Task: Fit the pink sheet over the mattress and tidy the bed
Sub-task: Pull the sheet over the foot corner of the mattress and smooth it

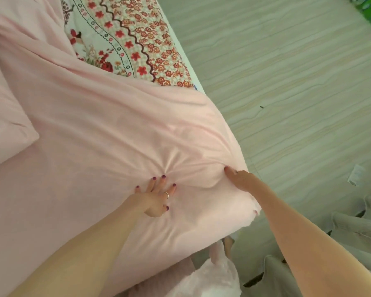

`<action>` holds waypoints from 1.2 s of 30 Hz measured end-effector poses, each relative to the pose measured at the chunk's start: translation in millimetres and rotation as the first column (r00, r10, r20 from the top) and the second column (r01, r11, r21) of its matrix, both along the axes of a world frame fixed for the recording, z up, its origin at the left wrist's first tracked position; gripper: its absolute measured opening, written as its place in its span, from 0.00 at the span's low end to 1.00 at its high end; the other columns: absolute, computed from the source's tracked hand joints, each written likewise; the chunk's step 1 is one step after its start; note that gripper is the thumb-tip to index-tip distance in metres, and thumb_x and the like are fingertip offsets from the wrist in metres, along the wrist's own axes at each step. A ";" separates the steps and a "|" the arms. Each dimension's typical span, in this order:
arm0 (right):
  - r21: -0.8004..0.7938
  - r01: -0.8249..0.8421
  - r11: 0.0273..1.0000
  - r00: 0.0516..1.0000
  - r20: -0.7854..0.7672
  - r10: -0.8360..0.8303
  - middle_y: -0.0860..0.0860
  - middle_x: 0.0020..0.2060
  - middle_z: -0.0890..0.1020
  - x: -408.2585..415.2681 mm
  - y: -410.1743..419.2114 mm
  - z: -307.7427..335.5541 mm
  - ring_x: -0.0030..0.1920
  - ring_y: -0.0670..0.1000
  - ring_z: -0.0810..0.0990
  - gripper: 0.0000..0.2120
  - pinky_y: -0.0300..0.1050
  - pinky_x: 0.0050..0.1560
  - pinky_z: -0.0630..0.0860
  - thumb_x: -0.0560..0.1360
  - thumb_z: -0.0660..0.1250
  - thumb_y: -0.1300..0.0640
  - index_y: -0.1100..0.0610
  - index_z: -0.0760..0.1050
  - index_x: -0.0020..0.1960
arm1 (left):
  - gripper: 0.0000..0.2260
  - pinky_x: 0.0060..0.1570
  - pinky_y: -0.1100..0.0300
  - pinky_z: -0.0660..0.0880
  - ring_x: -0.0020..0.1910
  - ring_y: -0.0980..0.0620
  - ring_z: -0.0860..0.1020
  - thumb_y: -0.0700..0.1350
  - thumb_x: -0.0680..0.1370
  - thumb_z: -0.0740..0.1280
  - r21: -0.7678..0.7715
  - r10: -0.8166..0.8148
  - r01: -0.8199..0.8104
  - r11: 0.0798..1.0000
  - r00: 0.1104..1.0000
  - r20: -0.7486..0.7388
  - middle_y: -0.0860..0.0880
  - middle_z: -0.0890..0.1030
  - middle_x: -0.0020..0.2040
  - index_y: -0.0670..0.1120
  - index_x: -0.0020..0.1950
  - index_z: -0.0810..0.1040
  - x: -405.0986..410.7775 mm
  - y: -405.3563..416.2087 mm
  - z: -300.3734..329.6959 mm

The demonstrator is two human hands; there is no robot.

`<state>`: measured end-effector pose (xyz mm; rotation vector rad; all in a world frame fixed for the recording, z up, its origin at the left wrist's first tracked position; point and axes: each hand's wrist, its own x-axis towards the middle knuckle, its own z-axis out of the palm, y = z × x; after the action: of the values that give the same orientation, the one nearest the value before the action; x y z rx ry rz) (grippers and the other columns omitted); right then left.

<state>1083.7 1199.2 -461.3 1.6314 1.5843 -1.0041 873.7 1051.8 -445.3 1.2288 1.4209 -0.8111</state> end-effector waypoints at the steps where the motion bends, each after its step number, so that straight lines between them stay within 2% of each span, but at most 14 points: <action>1: -0.039 -0.034 0.999 0.999 -0.005 0.034 0.59 0.72 0.65 -0.7 3.9 -0.5 0.71 0.59 0.65 0.32 0.50 0.69 0.62 0.79 0.50 0.40 0.61 0.59 0.74 | 0.28 0.72 0.36 0.47 0.75 0.45 0.34 0.50 0.82 0.49 -0.024 -0.014 0.014 1.000 1.000 0.007 0.50 0.29 0.75 0.57 0.75 0.34 -3.5 1.9 3.0; 5: -0.067 -0.225 0.972 0.971 -0.102 0.218 0.58 0.68 0.70 -12.0 51.9 3.2 0.67 0.57 0.70 0.33 0.48 0.64 0.68 0.74 0.66 0.50 0.60 0.58 0.73 | 0.24 0.73 0.47 0.43 0.76 0.42 0.40 0.48 0.83 0.47 -0.144 0.098 -0.103 0.984 0.994 -0.037 0.46 0.36 0.77 0.55 0.76 0.40 -4.7 29.9 9.1; 9: 0.104 -0.299 0.948 0.911 -0.266 0.317 0.58 0.72 0.64 -40.8 101.8 14.7 0.71 0.58 0.64 0.29 0.50 0.69 0.64 0.77 0.61 0.53 0.58 0.56 0.75 | 0.32 0.76 0.52 0.46 0.77 0.46 0.48 0.64 0.77 0.51 -0.207 0.326 -0.338 0.918 0.941 -0.092 0.48 0.44 0.78 0.54 0.77 0.46 -0.5 51.0 5.0; 12: 0.322 -0.325 0.889 0.833 -0.349 0.430 0.55 0.74 0.62 -75.9 127.8 25.9 0.73 0.58 0.61 0.28 0.55 0.71 0.60 0.79 0.56 0.46 0.57 0.56 0.75 | 0.29 0.73 0.56 0.57 0.75 0.46 0.59 0.59 0.79 0.54 -0.086 0.420 -0.430 0.899 0.901 -0.110 0.45 0.57 0.77 0.45 0.76 0.57 15.1 67.7 10.7; 17: 0.463 -0.396 0.793 0.679 -0.433 0.593 0.54 0.74 0.62 -166.6 143.4 34.7 0.75 0.55 0.58 0.28 0.58 0.73 0.56 0.80 0.52 0.44 0.56 0.54 0.76 | 0.22 0.62 0.55 0.69 0.65 0.43 0.72 0.54 0.79 0.58 0.108 0.604 -0.595 0.796 0.791 -0.095 0.43 0.73 0.67 0.41 0.67 0.70 27.6 80.5 7.5; 19: 0.397 -0.441 0.805 0.690 -0.423 0.587 0.54 0.73 0.65 -196.1 144.4 26.0 0.73 0.56 0.62 0.28 0.59 0.72 0.58 0.79 0.51 0.42 0.55 0.57 0.74 | 0.22 0.56 0.56 0.71 0.60 0.43 0.75 0.58 0.79 0.57 0.246 0.691 -0.655 0.714 0.716 -0.098 0.44 0.78 0.60 0.41 0.59 0.75 15.7 77.9 2.2; 21: 0.316 -0.418 0.851 0.735 -0.433 0.522 0.52 0.54 0.76 -213.9 143.5 15.0 0.54 0.55 0.75 0.22 0.54 0.59 0.68 0.75 0.51 0.37 0.50 0.70 0.59 | 0.24 0.53 0.57 0.71 0.57 0.45 0.77 0.62 0.77 0.57 0.367 0.771 -0.699 0.614 0.631 -0.088 0.46 0.80 0.54 0.42 0.54 0.77 1.6 75.9 -3.4; 23: 0.320 -0.357 0.878 0.746 -0.467 0.474 0.47 0.33 0.65 -225.2 142.9 6.2 0.31 0.47 0.65 0.17 0.44 0.37 0.64 0.68 0.52 0.33 0.45 0.62 0.34 | 0.24 0.54 0.58 0.70 0.55 0.46 0.78 0.64 0.76 0.58 0.435 0.811 -0.710 0.555 0.577 -0.093 0.48 0.81 0.51 0.44 0.51 0.77 -5.4 68.9 -12.5; 25: 0.285 -0.347 0.894 0.759 -0.475 0.446 0.47 0.29 0.59 -233.1 139.4 10.0 0.27 0.47 0.59 0.21 0.42 0.30 0.56 0.71 0.58 0.36 0.50 0.56 0.31 | 0.24 0.59 0.57 0.66 0.55 0.46 0.78 0.64 0.76 0.57 0.465 0.819 -0.698 0.544 0.563 -0.113 0.48 0.82 0.50 0.44 0.51 0.77 -4.0 59.9 -21.1; 28: 0.137 -0.394 0.909 0.762 -0.504 0.407 0.50 0.29 0.67 -245.1 138.1 17.2 0.29 0.48 0.66 0.20 0.41 0.35 0.65 0.76 0.61 0.41 0.53 0.63 0.33 | 0.25 0.63 0.55 0.61 0.54 0.47 0.78 0.65 0.76 0.56 0.524 0.832 -0.671 0.524 0.535 -0.148 0.47 0.82 0.50 0.44 0.53 0.74 3.9 53.3 -28.9; 30: 0.025 -0.396 0.918 0.794 -0.493 0.356 0.54 0.46 0.78 -253.7 140.5 22.2 0.46 0.53 0.77 0.22 0.47 0.54 0.73 0.75 0.62 0.39 0.58 0.75 0.52 | 0.25 0.63 0.54 0.61 0.55 0.47 0.78 0.65 0.76 0.55 0.518 0.841 -0.681 0.518 0.516 -0.163 0.47 0.82 0.51 0.43 0.55 0.73 5.7 54.5 -30.3; 32: -0.150 -0.372 0.916 0.843 -0.469 0.266 0.52 0.61 0.76 -263.9 144.0 30.3 0.61 0.56 0.75 0.37 0.50 0.66 0.69 0.68 0.66 0.33 0.59 0.71 0.66 | 0.26 0.65 0.54 0.60 0.56 0.47 0.78 0.65 0.76 0.56 0.483 0.874 -0.739 0.470 0.465 -0.139 0.48 0.82 0.52 0.43 0.56 0.72 2.6 58.7 -25.3; 34: -0.375 -0.346 0.860 0.876 -0.457 0.154 0.50 0.65 0.76 -270.7 154.2 30.6 0.65 0.54 0.74 0.46 0.54 0.70 0.67 0.58 0.72 0.30 0.55 0.71 0.67 | 0.26 0.65 0.54 0.60 0.58 0.47 0.77 0.65 0.76 0.57 0.419 0.908 -0.808 0.414 0.399 -0.127 0.49 0.81 0.54 0.43 0.57 0.71 -0.6 61.3 -19.8; 36: -0.527 -0.317 0.788 0.901 -0.428 0.076 0.51 0.60 0.80 -274.5 161.3 31.4 0.60 0.53 0.78 0.38 0.53 0.67 0.70 0.61 0.75 0.36 0.55 0.74 0.64 | 0.25 0.63 0.54 0.61 0.59 0.47 0.75 0.64 0.76 0.57 0.362 0.927 -0.854 0.374 0.343 -0.149 0.49 0.79 0.56 0.43 0.58 0.71 -0.9 63.9 -13.8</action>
<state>809.2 1360.5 -430.0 0.8473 1.4338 -1.5769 872.8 1115.6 -459.1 0.2278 2.1897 -0.0224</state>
